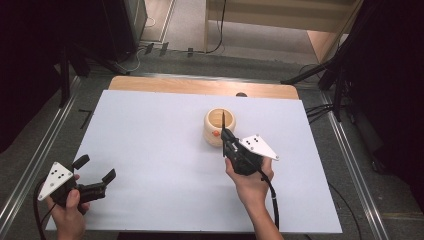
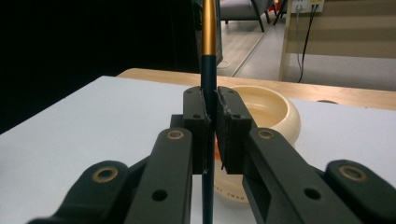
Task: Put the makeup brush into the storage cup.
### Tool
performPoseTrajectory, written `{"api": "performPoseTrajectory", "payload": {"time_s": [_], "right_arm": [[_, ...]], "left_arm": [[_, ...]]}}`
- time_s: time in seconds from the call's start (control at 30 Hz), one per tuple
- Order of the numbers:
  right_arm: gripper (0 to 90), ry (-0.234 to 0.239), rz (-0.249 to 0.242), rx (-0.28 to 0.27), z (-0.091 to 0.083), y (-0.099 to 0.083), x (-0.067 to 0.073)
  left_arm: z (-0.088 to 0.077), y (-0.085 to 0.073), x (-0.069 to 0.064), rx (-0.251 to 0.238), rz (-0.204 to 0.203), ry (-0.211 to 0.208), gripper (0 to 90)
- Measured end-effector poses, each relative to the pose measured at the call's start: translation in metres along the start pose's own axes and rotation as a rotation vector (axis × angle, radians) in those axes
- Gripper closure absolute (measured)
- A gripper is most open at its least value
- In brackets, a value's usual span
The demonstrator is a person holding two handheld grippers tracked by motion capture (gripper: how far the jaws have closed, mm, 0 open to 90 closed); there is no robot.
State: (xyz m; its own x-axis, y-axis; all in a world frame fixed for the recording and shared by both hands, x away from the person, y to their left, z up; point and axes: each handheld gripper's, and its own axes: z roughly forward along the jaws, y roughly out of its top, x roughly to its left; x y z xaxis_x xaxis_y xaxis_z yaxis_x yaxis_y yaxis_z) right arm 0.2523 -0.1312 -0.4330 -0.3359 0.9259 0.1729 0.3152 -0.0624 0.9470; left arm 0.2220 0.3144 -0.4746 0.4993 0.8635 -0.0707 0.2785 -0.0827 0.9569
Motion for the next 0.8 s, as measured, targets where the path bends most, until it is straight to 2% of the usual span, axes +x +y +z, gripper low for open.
{"api": "performPoseTrajectory", "payload": {"time_s": [0.8], "right_arm": [[84.2, 0.003, 0.025, -0.034, 0.013, 0.018, -0.006]], "left_arm": [[0.001, 0.0, -0.001, 0.005, 0.004, -0.002, 0.0]]}}
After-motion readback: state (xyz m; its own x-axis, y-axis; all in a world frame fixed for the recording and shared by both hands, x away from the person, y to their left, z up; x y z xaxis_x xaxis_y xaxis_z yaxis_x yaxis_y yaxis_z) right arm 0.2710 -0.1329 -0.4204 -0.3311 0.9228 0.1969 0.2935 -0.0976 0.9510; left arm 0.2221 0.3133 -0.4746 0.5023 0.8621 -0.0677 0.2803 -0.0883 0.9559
